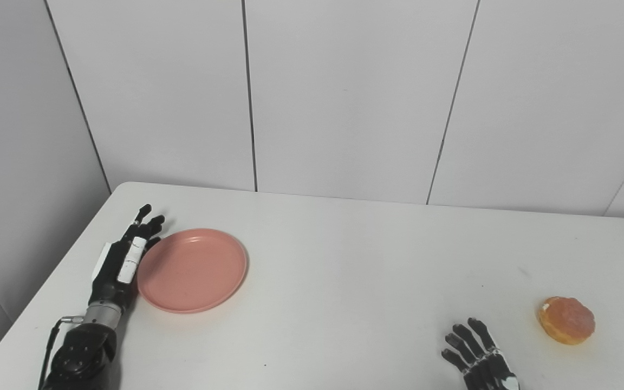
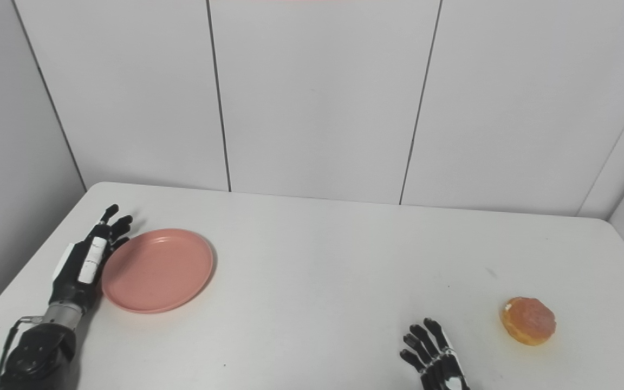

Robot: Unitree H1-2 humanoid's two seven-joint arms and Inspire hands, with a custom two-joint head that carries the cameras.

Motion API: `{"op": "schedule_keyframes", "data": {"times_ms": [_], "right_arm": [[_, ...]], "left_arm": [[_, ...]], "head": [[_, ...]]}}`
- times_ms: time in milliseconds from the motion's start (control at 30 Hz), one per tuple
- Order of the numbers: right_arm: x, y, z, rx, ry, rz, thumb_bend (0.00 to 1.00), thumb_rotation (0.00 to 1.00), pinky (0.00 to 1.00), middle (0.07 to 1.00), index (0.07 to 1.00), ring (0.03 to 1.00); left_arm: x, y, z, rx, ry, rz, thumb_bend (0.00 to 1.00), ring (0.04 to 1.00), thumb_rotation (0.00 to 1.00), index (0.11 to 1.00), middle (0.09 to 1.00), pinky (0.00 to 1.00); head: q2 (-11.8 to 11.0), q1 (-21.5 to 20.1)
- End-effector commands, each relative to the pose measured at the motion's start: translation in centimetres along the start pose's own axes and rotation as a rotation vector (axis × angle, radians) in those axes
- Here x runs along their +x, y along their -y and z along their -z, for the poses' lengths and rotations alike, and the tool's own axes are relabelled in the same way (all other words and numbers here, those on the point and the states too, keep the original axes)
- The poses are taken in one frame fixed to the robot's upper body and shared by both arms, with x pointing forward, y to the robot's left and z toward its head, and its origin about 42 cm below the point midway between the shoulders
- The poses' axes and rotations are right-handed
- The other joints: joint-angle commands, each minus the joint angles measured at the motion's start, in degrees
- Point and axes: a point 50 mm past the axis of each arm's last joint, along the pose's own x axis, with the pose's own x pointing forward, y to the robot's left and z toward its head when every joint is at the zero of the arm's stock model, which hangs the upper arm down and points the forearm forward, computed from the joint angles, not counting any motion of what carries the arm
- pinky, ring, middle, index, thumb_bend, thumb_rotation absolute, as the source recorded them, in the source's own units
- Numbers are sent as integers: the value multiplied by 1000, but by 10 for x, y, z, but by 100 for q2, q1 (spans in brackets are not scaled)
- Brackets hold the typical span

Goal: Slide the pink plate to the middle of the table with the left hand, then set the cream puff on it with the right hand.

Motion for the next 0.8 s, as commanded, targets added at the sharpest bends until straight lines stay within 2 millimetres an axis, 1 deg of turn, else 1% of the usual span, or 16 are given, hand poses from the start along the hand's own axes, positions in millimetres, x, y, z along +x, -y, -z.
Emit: {"op": "schedule_keyframes", "data": {"times_ms": [0,100,233,367,433,533,700,767], "right_arm": [[-5,-9,31,38,-171,18,791,1000,791,839,873,823],[-5,-10,31,40,-171,17,787,1000,786,838,876,821],[-5,-10,31,40,-172,14,793,1000,794,836,876,822],[-6,-11,30,40,-173,13,799,1000,783,830,870,816],[-6,-12,29,41,-174,12,803,1000,772,829,870,812],[-6,-13,29,45,-177,11,809,1000,771,827,869,809],[-6,-14,28,42,-177,10,813,1000,780,822,864,809],[-6,-15,28,43,-177,10,821,1000,779,823,866,808]], "left_arm": [[-4,19,7,-24,-16,25,958,928,911,929,887,892],[-4,29,7,-36,-24,41,947,935,907,925,889,898],[-3,39,8,-46,-32,46,916,931,934,929,896,888],[-2,54,9,-55,-42,60,924,931,941,942,896,884],[-2,61,9,-70,-43,66,907,930,944,949,895,886],[-3,74,8,-99,-51,77,886,931,943,962,898,892],[-6,97,8,-113,-64,94,895,926,941,963,895,880],[-7,104,8,-127,-69,103,872,926,935,960,898,877]], "head": [[9,-2],[5,-13],[20,-31],[42,-60],[48,-73],[54,-98],[75,-130],[79,-143]]}}
